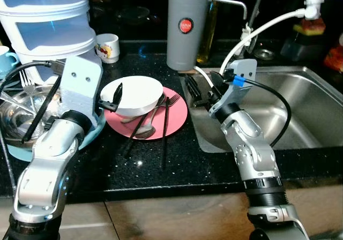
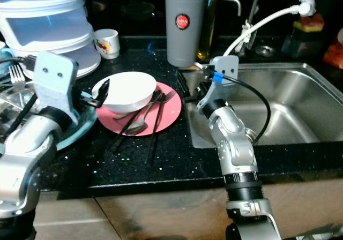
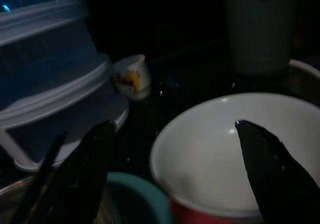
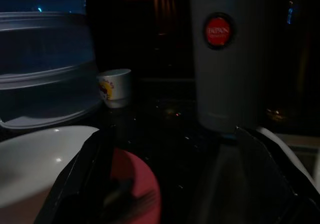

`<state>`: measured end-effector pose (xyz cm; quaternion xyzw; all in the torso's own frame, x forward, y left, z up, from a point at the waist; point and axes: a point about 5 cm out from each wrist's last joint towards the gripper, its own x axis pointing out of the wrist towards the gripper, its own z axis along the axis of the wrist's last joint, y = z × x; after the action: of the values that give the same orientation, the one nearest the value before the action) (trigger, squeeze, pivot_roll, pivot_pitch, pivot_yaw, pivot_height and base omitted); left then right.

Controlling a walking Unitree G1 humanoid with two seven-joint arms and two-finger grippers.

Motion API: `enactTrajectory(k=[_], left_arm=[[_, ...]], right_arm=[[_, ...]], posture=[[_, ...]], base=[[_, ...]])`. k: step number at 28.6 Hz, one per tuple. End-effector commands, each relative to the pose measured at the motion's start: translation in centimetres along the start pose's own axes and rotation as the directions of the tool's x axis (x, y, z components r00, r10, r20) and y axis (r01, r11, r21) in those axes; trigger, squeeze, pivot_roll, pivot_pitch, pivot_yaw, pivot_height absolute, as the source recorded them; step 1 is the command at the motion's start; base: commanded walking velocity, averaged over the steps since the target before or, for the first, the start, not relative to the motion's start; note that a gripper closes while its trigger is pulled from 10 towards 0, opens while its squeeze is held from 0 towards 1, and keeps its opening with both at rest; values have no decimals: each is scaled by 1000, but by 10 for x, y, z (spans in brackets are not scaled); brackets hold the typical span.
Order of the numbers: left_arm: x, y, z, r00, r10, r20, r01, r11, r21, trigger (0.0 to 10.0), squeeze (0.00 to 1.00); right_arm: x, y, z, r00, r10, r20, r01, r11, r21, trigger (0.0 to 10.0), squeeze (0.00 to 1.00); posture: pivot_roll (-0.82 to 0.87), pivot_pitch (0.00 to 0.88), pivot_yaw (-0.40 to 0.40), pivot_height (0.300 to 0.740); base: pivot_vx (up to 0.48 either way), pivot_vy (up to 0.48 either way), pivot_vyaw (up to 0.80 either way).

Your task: Kitchen organization

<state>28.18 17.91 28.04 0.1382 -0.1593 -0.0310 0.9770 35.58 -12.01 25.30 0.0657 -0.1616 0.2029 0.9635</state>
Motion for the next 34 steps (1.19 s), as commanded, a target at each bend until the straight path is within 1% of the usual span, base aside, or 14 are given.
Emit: enactTrajectory(k=[1, 10, 12, 15, 18, 19, 22, 23, 24, 26, 29, 31, 32, 34], left_arm=[[0, -2, 3, 1000, -11, 14, 11, 1000, -2, 10000, 0], [-1, -4, 6, 999, -24, 28, 24, 1000, 16, 10000, 0], [-2, -3, 8, 997, -71, 17, 71, 997, 40, 10000, 0], [-5, 10, 12, 994, -104, -33, 107, 988, 114, 10000, 0], [-8, 16, 16, 988, -147, -40, 151, 981, 125, 10000, 0], [-12, 19, 21, 977, -212, -35, 214, 969, 122, 10000, 0], [-32, 23, 42, 879, -476, -1, 476, 878, 53, 10000, 0], [-32, 23, 42, 879, -476, -1, 476, 878, 53, 10000, 0], [-44, 30, 44, 826, -563, -25, 563, 825, 52, 10000, 0], [-47, 32, 44, 816, -578, -33, 579, 814, 53, 10000, 0], [-59, 41, 36, 782, -611, -122, 618, 785, 32, 10000, 0], [-72, 49, 30, 737, -643, -208, 658, 753, 4, 10000, 0], [-72, 49, 30, 737, -643, -208, 658, 753, 4, 10000, 0], [-85, 54, 23, 703, -657, -272, 674, 738, -38, 10000, 0]], right_arm=[[-1, -2, -1, 1000, -6, -8, 5, 1000, -15, 10000, 0], [1, 0, 2, 1000, 8, -6, -8, 1000, -7, 10000, 0], [2, 0, 3, 1000, 16, -14, -16, 1000, 2, 10000, 0], [4, 0, 5, 998, 57, -37, -57, 998, -9, 10000, 0], [5, 0, 6, 995, 83, -55, -84, 996, -21, 10000, 0], [6, 0, 7, 992, 105, -71, -108, 994, -32, 10000, 0], [8, -1, 9, 979, 165, -116, -173, 983, -60, 10000, 0], [8, -1, 9, 979, 165, -116, -173, 983, -60, 10000, 0], [8, -3, 10, 974, 186, -133, -195, 979, -58, 10000, 0], [8, -3, 10, 972, 190, -136, -199, 978, -57, 10000, 0], [7, -2, 9, 958, 234, -164, -243, 969, -36, 10000, 0], [3, 1, 5, 933, 296, -206, -305, 952, -9, 10000, 0], [3, 1, 5, 933, 296, -206, -305, 952, -9, 10000, 0], [-8, 4, -1, 882, 395, -259, -393, 917, 60, 10000, 0]], posture=[[48, 88, -24, 740], [44, 85, -27, 740], [43, 87, -29, 740], [44, 85, -31, 740], [44, 83, -34, 740], [45, 81, -35, 740], [48, 79, -41, 740], [48, 79, -41, 740], [56, 71, -48, 740], [56, 71, -48, 740], [61, 72, -47, 740], [61, 72, -47, 740], [61, 72, -47, 740], [74, 77, -54, 740]], base=[[0, 0, 0], [0, 0, 0], [0, 0, 0], [0, 0, 0], [0, 0, 0], [0, 0, 0], [0, 0, 0], [0, 0, 0], [0, 0, 0], [0, 0, 0], [0, 0, 0], [0, 0, 0], [0, 0, 0], [0, 0, 0]])
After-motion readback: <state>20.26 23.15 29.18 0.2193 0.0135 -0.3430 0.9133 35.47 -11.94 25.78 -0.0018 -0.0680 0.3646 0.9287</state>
